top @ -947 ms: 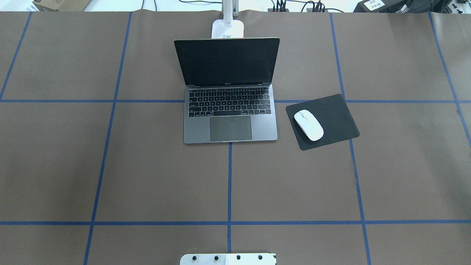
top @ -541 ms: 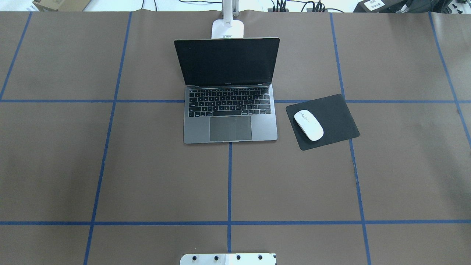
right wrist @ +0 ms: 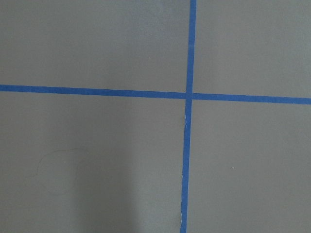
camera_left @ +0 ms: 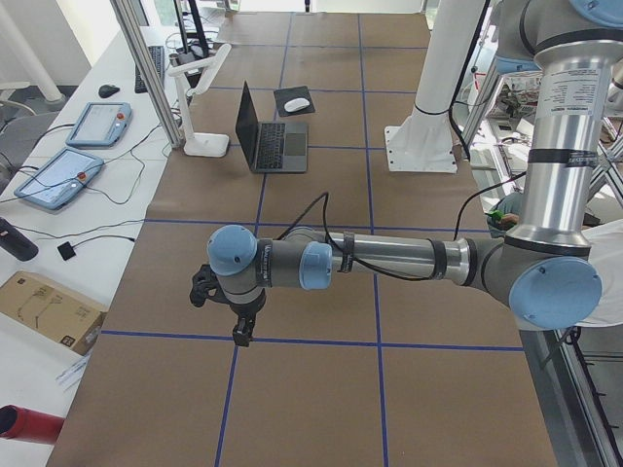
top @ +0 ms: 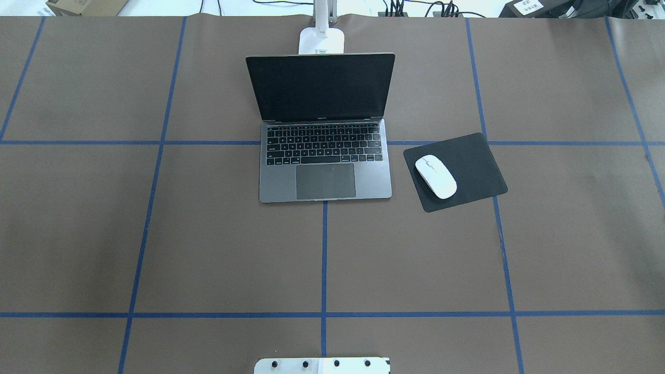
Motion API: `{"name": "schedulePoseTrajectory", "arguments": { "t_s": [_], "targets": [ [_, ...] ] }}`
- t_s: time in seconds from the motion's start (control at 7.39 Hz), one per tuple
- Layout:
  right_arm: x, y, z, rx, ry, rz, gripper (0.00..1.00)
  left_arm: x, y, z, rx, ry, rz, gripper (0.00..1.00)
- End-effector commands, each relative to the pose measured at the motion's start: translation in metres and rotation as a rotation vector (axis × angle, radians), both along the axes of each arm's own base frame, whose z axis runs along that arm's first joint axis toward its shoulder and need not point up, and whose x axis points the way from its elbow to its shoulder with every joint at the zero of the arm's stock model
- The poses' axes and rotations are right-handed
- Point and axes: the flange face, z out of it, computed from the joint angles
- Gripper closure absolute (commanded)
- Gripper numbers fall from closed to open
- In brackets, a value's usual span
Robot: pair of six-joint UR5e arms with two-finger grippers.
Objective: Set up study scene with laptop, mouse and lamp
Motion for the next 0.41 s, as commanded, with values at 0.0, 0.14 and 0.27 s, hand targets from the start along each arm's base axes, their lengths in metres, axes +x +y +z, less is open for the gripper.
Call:
{"name": "schedulePoseTrajectory", "arguments": {
  "t_s": [0.0,0.14,0.27],
  "targets": [
    [-0.0002,-0.0001,-0.0002,0.002,0.0,0.0,0.01,0.0001,0.0,0.0013,-0.001,0.0,0.0,0.0],
    [-0.0017,-0.0002,-0.0003,0.001,-0.002,-0.004,0.01,0.0001,-0.0001,0.0006,0.0,0.0,-0.001,0.0],
    [-0.0018,-0.0002,-0.0011,0.003,-0.003,-0.004,0.01,-0.0007,0.0001,0.0013,-0.002,0.0,-0.002,0.0]
  ]
}}
